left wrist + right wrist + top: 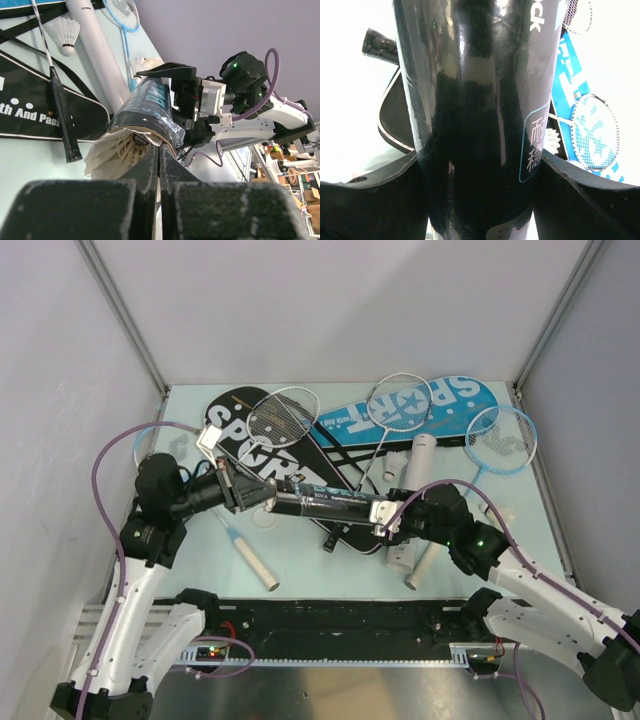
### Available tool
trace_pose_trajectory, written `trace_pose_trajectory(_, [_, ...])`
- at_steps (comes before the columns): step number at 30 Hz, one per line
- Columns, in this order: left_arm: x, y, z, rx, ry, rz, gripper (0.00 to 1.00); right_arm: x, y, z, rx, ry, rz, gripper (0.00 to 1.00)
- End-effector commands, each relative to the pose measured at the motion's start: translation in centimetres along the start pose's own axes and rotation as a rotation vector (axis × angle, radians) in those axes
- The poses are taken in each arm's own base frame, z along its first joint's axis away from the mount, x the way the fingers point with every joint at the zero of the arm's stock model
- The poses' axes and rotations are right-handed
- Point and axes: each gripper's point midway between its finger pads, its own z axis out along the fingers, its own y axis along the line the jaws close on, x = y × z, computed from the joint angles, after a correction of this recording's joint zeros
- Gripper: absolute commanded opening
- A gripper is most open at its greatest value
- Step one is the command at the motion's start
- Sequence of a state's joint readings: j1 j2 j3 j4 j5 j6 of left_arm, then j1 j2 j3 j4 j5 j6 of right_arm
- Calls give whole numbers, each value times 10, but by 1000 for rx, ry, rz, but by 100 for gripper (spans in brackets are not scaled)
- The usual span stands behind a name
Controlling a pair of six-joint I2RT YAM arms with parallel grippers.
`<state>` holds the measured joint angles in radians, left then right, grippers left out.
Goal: Pack up the badminton gear
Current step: Place the shuttlecock at the shuttle tube.
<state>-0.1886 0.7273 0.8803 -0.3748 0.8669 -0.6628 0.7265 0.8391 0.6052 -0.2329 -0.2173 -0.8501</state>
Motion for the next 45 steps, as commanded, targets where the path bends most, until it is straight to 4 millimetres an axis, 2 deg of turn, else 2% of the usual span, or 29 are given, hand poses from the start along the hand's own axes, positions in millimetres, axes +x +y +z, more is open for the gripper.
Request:
trace_pose_trajectory(1, [-6,-21,2,48,-15,19,0,-51,-25,-3,87,-192,-25,23])
trace_pose_trajectory(10, [9,-30,16,88,34,12,0,-62,-26,6,93,-233,-25,22])
trace_pose_trajectory(14, [7,-34,17,94,29,32,0,-61,-25,7,85,-230,-24,22])
trace_pose_trajectory(16, [4,-36,15,93,12,54,7,-60,-24,7,83,-225,-20,22])
trace_pose_trajectory(21, [-6,-43,11,94,-25,98,36,-55,-25,6,87,-219,-4,22])
trace_pose_trajectory(27, [-27,-46,8,43,-101,160,55,-50,-19,9,69,-214,22,21])
trace_pose_trajectory(31, [-44,-50,1,-8,-154,210,59,-46,-22,8,84,-200,20,21])
trace_pose_trajectory(35, [-58,-44,-9,-107,-200,267,61,-38,-21,5,80,-177,37,21])
trace_pose_trajectory(39, [-68,-37,-20,-206,-241,287,62,-38,-22,5,85,-181,66,22])
trace_pose_trajectory(45, [-77,-36,-27,-247,-283,296,63,-32,-24,7,100,-156,89,22])
